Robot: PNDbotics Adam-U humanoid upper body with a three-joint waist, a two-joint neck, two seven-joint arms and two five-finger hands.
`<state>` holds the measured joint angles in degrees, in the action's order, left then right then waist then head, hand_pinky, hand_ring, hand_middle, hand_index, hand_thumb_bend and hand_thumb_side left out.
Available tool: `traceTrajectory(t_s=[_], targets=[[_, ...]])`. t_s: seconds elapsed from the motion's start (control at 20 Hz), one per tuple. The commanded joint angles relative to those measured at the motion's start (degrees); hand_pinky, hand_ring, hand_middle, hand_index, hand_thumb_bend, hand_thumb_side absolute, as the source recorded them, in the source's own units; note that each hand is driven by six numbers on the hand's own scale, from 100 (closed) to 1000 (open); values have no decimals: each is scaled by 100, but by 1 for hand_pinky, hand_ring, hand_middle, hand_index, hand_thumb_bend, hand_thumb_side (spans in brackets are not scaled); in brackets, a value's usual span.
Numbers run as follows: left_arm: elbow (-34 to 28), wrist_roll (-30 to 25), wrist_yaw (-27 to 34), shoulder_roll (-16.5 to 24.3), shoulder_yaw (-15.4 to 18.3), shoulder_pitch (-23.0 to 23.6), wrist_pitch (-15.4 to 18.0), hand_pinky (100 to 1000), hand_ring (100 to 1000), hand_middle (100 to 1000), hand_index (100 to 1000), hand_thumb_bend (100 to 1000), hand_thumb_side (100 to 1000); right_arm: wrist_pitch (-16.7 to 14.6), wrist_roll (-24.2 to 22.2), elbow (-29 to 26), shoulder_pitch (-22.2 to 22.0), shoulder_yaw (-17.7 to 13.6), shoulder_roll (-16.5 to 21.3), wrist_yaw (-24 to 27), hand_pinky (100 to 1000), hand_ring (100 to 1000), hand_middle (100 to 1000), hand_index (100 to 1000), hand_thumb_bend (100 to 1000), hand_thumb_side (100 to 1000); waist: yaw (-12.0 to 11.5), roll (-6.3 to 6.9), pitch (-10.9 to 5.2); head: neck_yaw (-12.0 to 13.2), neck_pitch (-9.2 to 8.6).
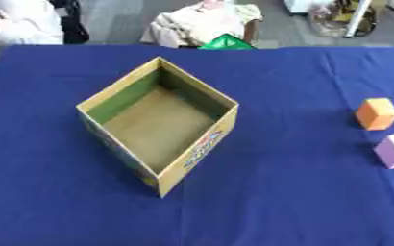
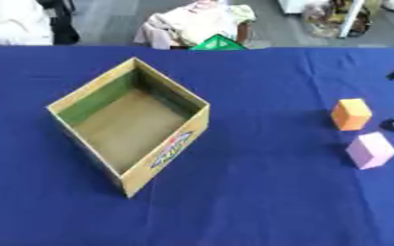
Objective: Pick up objects on the table and place them in the box.
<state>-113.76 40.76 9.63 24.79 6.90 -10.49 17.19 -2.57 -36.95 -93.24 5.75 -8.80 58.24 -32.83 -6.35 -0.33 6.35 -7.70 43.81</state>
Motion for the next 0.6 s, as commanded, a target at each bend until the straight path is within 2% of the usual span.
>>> traceTrajectory(t_s=[0.05, 0.25, 0.6], targets=[[-84, -2, -9, 198, 10, -33, -21, 845, 670, 729, 855, 553, 953, -40, -113, 26, 92, 71, 408, 14, 908, 944, 928, 940, 540, 434, 12, -11, -64, -152, 31], [-84, -7, -11, 208, 6, -25, -25, 845, 669, 729, 854, 553, 954, -104, -187, 18, 134, 188, 489, 44, 908, 945, 928, 940, 541, 434, 33, -14, -69, -215, 31], [-84, -11, -9, 220, -3, -27, -33, 845, 669, 729, 854, 551, 954, -167, -229, -57, 146, 271, 545, 232, 906, 943, 927, 940, 538, 433, 82, -11, -70, -126, 31]])
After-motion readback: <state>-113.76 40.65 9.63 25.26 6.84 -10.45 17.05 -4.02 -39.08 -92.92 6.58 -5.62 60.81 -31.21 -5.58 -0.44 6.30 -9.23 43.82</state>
